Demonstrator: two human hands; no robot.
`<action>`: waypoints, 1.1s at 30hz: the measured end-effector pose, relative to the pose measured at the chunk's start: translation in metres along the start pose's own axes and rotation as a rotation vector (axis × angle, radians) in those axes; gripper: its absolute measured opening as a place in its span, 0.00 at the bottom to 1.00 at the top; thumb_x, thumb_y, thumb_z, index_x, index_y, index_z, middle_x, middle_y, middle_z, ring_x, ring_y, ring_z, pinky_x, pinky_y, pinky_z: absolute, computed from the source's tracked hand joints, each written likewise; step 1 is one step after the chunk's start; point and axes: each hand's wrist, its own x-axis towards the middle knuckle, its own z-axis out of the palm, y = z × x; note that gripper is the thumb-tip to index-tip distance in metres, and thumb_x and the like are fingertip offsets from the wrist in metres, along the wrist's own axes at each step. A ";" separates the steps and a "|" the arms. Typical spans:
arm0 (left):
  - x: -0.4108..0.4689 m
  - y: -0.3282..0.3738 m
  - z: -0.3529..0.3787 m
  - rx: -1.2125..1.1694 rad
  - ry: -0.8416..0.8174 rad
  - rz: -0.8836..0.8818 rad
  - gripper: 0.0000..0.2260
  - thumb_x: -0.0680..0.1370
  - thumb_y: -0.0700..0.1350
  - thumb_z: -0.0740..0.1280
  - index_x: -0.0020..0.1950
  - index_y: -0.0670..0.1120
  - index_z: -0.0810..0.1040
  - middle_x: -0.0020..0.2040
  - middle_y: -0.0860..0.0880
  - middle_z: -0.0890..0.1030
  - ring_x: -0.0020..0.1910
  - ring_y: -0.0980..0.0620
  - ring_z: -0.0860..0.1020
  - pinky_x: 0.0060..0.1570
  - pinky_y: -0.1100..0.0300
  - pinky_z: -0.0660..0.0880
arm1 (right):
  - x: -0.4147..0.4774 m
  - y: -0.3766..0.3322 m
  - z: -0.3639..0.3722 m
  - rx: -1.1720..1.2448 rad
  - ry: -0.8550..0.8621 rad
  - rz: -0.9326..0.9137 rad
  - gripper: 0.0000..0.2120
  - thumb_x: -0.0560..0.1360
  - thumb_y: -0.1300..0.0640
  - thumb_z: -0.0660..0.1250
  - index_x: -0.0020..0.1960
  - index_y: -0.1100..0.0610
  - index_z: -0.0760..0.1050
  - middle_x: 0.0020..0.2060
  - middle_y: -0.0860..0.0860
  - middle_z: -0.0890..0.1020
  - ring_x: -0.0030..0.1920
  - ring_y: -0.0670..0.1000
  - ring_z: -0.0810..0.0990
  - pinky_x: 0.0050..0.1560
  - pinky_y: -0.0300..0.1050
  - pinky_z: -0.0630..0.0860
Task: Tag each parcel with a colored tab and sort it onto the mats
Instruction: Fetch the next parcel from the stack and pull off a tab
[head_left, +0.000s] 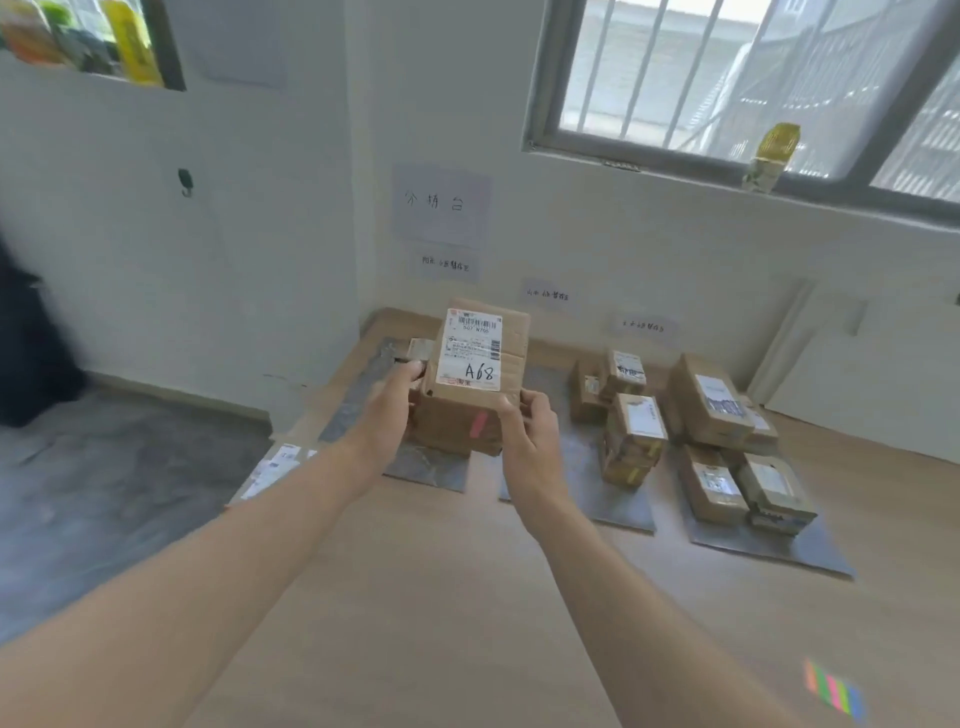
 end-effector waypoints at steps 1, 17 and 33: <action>0.011 0.001 -0.011 0.008 -0.012 -0.006 0.17 0.85 0.49 0.54 0.45 0.52 0.79 0.30 0.58 0.83 0.29 0.62 0.80 0.33 0.70 0.76 | 0.004 0.000 0.017 0.006 0.008 0.013 0.15 0.79 0.43 0.64 0.61 0.50 0.74 0.61 0.52 0.75 0.55 0.48 0.81 0.60 0.51 0.80; 0.181 -0.030 -0.091 0.141 0.104 -0.162 0.17 0.84 0.57 0.54 0.48 0.56 0.81 0.49 0.54 0.81 0.59 0.50 0.77 0.67 0.53 0.67 | 0.153 0.035 0.141 0.012 -0.282 0.165 0.12 0.78 0.48 0.64 0.60 0.35 0.75 0.60 0.39 0.82 0.59 0.39 0.80 0.66 0.50 0.77; 0.418 -0.092 -0.097 0.185 0.055 -0.226 0.19 0.84 0.55 0.51 0.40 0.54 0.78 0.32 0.60 0.79 0.45 0.53 0.74 0.47 0.58 0.67 | 0.339 0.116 0.243 -0.012 -0.125 0.353 0.18 0.79 0.46 0.62 0.68 0.44 0.73 0.58 0.41 0.82 0.59 0.44 0.79 0.64 0.48 0.73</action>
